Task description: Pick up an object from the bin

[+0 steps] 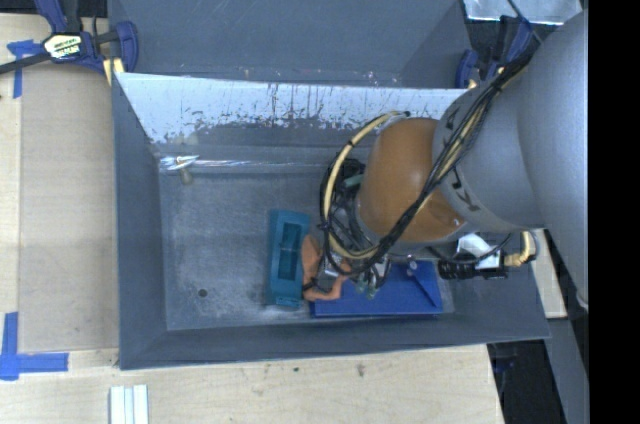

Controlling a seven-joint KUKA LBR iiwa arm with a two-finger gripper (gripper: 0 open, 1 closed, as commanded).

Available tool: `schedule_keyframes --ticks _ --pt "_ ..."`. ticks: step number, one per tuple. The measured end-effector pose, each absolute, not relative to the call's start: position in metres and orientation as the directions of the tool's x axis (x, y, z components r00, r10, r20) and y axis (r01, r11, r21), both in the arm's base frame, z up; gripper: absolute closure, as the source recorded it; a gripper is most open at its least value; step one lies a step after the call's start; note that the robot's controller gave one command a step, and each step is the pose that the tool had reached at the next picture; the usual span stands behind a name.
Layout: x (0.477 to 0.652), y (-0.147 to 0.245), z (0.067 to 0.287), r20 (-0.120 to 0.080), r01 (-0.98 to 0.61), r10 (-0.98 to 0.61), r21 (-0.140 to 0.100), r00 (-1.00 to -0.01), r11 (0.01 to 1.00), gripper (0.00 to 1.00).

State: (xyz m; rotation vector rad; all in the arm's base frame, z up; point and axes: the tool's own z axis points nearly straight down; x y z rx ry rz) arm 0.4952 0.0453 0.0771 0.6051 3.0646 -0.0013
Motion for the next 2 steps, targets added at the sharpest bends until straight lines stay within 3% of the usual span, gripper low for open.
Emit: schedule_keyframes --ticks 1,2 --pt "0.492 0.046 0.095 -0.003 0.379 0.379 -0.001 -0.925 0.925 1.0" --pt "0.493 0.046 0.117 0.0 0.378 0.378 -0.001 -0.926 0.926 1.0"
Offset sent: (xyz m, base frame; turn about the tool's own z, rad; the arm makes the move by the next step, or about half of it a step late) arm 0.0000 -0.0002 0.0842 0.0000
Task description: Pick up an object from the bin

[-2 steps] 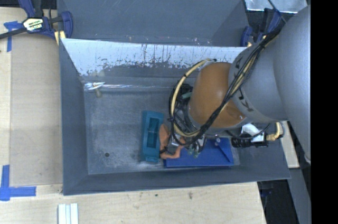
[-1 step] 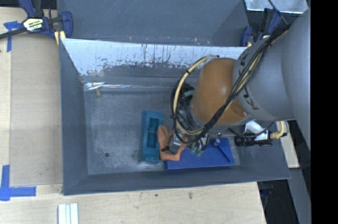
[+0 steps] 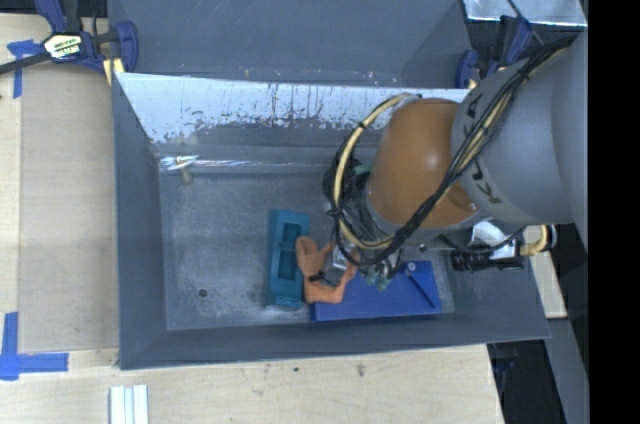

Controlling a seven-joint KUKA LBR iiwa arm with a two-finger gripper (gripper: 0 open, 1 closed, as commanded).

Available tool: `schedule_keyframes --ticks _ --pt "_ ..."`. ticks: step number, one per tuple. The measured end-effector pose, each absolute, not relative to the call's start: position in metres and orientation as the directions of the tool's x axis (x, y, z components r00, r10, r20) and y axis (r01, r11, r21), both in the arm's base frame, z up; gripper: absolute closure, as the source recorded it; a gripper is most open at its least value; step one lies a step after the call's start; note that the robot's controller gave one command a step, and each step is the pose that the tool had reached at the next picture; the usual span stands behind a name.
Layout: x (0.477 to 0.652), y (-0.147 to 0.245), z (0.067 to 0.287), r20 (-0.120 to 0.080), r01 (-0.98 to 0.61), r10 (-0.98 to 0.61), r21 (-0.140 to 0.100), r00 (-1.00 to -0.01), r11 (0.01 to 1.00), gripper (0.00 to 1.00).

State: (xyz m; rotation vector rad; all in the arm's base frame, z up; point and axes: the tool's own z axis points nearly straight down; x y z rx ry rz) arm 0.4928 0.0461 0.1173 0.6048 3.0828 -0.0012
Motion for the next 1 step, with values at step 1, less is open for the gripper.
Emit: schedule_keyframes --ticks 1 --pt "0.493 0.0458 0.1351 0.0 0.377 0.377 -0.001 -0.926 0.926 1.0"
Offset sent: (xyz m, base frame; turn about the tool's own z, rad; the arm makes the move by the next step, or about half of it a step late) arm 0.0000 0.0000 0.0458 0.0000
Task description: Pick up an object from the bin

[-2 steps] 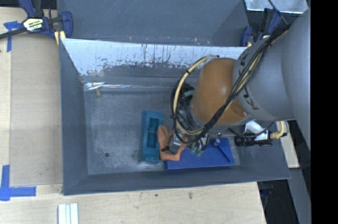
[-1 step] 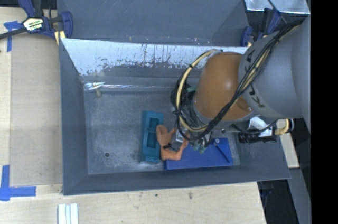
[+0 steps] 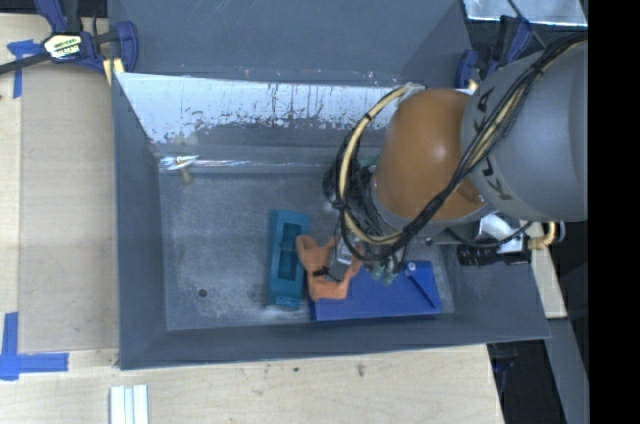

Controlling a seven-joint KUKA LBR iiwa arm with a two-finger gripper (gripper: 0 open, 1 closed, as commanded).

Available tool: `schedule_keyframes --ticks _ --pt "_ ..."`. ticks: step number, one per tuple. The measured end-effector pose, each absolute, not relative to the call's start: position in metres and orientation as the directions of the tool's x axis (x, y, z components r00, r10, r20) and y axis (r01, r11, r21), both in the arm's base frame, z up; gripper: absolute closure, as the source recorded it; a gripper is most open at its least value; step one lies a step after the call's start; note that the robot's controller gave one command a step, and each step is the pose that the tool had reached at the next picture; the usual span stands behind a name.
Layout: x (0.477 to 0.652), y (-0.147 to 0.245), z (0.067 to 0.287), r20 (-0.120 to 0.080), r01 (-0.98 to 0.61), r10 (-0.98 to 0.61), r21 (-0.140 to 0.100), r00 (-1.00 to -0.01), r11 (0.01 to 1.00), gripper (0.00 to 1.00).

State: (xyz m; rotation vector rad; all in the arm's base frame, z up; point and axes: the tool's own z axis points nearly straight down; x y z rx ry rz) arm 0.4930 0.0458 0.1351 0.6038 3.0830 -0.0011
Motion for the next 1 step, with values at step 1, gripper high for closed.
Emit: schedule_keyframes --ticks 1 --pt "0.4936 0.0458 0.1525 -0.003 0.376 0.376 0.001 -0.926 0.926 1.0"
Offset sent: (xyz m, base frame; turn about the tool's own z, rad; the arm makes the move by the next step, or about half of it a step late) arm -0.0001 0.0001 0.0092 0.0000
